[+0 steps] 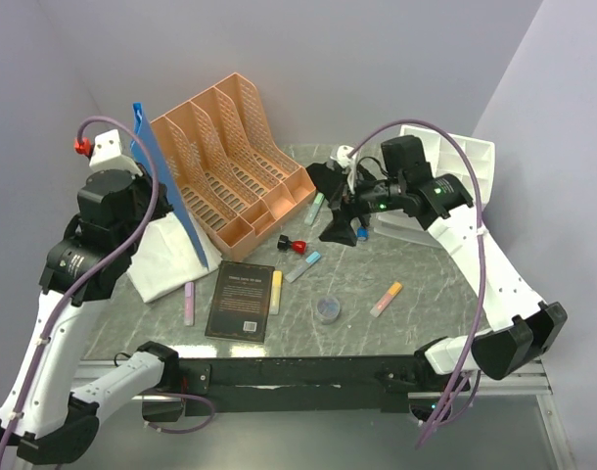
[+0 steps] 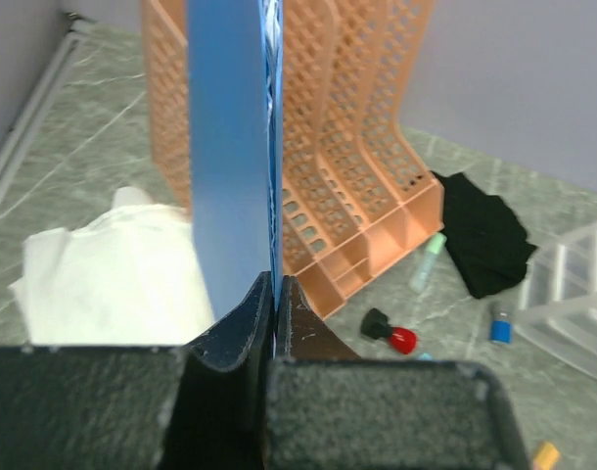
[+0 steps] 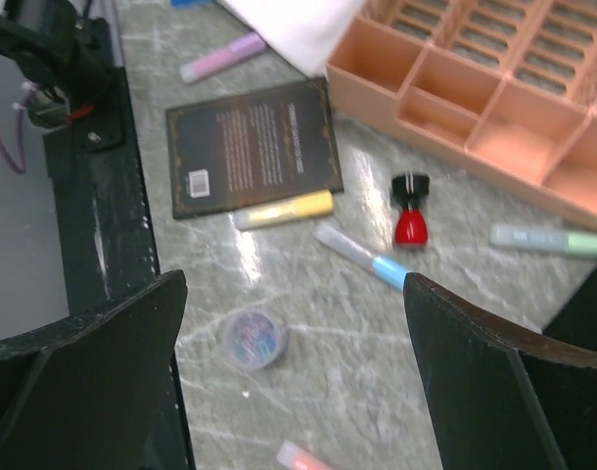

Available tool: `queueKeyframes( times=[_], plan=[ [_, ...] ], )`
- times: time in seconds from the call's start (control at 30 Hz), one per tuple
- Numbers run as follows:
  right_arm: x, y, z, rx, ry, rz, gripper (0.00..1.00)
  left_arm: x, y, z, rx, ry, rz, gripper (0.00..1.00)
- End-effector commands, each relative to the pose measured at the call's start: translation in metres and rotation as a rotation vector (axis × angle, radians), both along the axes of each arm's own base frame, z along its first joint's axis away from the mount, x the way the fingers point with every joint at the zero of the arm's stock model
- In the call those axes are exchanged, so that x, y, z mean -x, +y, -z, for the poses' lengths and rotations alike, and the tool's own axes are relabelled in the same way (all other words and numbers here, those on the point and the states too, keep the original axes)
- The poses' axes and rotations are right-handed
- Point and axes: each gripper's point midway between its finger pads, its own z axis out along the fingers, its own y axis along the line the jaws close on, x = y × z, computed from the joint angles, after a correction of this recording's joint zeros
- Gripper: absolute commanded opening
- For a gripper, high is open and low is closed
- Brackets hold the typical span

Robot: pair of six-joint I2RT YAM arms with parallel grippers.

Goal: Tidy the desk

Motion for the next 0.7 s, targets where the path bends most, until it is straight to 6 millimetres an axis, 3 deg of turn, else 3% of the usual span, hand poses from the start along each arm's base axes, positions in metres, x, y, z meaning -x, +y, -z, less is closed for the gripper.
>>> queueKeyframes(
  times=[0.0,0.2,0.47,0.67],
  plan=[
    [0.008,0.025,-0.038,-0.057,-0.068,-0.067,1.00,-0.001,-0.022,-0.070,0.111,-0.208,0.112,0.01],
    [0.008,0.034,-0.045,-0.067,-0.077,-0.071,1.00,-0.017,-0.027,-0.102,0.130,-0.284,0.109,0.01],
    [0.007,0.025,-0.045,-0.044,-0.120,-0.028,1.00,-0.037,-0.032,-0.150,0.125,-0.356,0.102,0.01],
    [0.004,0.020,-0.040,-0.025,-0.131,0.000,1.00,-0.062,-0.032,-0.161,0.096,-0.386,0.047,0.01]
  ],
)
